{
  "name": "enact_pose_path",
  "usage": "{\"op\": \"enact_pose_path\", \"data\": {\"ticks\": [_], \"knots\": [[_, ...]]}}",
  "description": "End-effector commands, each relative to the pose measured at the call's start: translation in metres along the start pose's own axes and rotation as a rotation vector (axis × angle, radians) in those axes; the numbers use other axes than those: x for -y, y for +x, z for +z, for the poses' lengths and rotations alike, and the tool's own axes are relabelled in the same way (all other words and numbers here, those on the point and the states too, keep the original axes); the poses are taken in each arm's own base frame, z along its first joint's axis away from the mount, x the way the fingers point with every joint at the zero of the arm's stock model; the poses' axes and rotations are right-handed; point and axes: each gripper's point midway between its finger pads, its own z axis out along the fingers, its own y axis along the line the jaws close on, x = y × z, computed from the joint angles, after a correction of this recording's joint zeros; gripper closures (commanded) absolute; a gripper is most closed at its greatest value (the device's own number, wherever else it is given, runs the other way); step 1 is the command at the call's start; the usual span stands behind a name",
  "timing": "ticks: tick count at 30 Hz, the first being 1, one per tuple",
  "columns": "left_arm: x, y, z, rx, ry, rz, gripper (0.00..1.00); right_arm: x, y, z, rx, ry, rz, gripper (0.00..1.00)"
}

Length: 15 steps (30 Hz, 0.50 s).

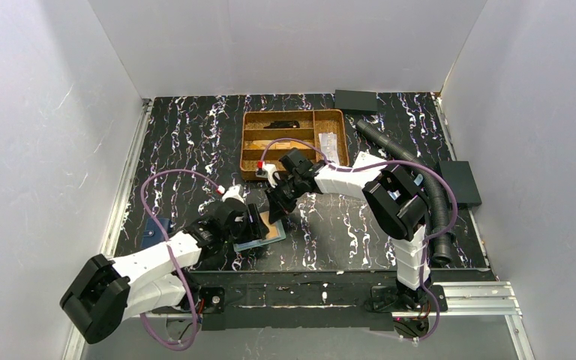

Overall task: Take the credit cards out of the card holder
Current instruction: Remove the credit card from the card holder.

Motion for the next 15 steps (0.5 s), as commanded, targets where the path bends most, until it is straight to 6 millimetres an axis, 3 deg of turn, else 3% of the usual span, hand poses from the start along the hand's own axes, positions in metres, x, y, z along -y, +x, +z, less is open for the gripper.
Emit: {"op": "enact_pose_path", "data": {"ticks": [1, 11, 15], "knots": [[0.005, -0.014, 0.003, 0.016, -0.012, 0.013, 0.46, -0.003, 0.0, -0.002, 0.008, 0.009, -0.025, 0.83], [0.013, -0.006, 0.02, -0.059, 0.017, 0.019, 0.53, -0.003, 0.01, -0.007, 0.007, 0.03, -0.031, 0.82], [0.02, 0.002, 0.024, -0.115, 0.051, 0.034, 0.61, -0.001, 0.014, -0.01, 0.007, 0.051, -0.03, 0.82]]}}
